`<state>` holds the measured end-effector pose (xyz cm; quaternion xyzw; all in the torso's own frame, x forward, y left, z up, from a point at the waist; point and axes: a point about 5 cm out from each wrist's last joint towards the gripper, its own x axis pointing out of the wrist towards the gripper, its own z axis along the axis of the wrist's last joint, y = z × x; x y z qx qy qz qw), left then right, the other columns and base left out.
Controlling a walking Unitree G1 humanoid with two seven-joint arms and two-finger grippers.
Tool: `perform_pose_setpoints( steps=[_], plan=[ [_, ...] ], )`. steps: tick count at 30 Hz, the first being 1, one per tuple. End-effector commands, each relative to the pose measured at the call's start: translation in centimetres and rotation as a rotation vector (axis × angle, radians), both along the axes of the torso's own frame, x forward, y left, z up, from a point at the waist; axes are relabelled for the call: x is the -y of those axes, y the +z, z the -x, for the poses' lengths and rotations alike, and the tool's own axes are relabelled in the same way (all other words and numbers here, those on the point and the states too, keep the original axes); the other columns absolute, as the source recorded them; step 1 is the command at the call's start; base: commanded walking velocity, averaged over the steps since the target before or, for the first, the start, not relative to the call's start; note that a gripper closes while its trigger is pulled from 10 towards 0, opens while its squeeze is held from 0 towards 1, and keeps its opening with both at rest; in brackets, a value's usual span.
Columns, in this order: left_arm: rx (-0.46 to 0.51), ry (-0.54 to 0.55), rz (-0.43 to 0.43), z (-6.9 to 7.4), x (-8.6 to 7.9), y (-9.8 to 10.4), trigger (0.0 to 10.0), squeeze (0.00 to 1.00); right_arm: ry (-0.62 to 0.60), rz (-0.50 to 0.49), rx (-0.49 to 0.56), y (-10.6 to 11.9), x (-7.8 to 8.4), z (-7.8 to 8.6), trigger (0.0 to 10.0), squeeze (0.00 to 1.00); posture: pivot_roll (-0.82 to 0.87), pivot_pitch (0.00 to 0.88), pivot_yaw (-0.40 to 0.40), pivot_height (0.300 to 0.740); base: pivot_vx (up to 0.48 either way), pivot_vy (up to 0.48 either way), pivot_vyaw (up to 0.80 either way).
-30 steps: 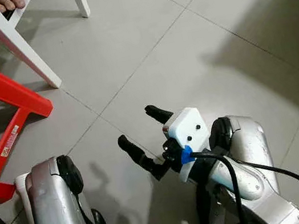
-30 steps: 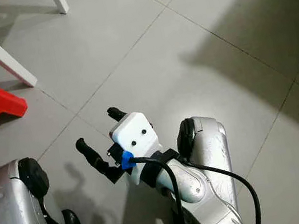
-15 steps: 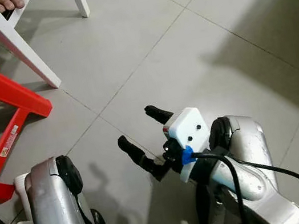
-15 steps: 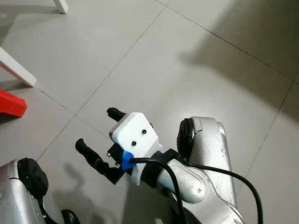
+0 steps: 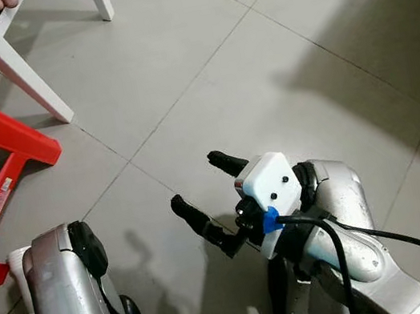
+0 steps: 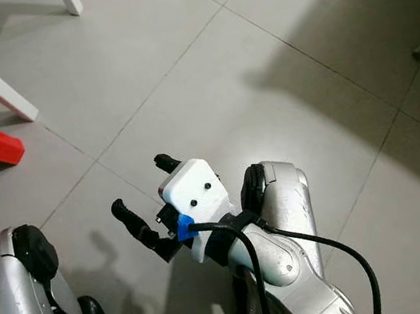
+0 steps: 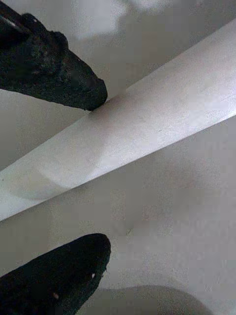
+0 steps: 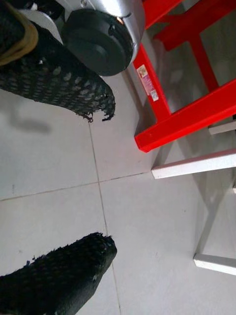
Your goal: Building children table
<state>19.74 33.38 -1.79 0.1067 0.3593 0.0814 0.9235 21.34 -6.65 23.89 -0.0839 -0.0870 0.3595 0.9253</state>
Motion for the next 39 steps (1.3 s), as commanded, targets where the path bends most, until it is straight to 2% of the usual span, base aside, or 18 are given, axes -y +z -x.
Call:
perform_pose_setpoints(
  steps=[1,17,34,35,36,39],
  plan=[
    [-0.124,0.022,0.014,3.2,0.3,-2.1,10.0,0.00,0.036,-0.001,-0.021,-0.2,-0.1,0.7,10.0,0.00,-0.26,0.637,-0.156,0.300,0.000,0.000,0.00],
    [-0.121,0.042,0.005,3.3,0.0,-2.1,10.0,0.00,0.062,0.006,-0.036,-0.1,-0.2,0.9,10.0,0.00,-0.27,0.649,-0.167,0.300,0.000,0.000,0.00],
    [-0.154,0.055,0.007,4.3,0.1,-2.6,10.0,0.00,0.068,0.014,-0.050,0.0,0.1,1.1,10.0,0.00,-0.30,0.670,-0.185,0.300,0.000,0.000,0.00],
    [-0.156,0.052,0.009,4.3,0.2,-2.7,8.5,0.00,0.068,0.015,-0.051,0.0,0.1,1.1,10.0,0.00,-0.30,0.670,-0.185,0.300,0.000,0.000,0.00],
    [-0.158,0.048,0.012,4.3,0.2,-2.7,0.0,0.00,0.068,0.016,-0.051,0.1,0.1,1.1,10.0,0.00,-0.30,0.670,-0.185,0.300,0.000,0.000,0.00],
    [-0.158,0.041,0.016,4.4,0.4,-2.8,0.0,0.00,0.067,0.017,-0.051,0.1,0.1,1.1,10.0,0.00,-0.31,0.671,-0.187,0.300,0.000,0.000,0.00]
  ],
)
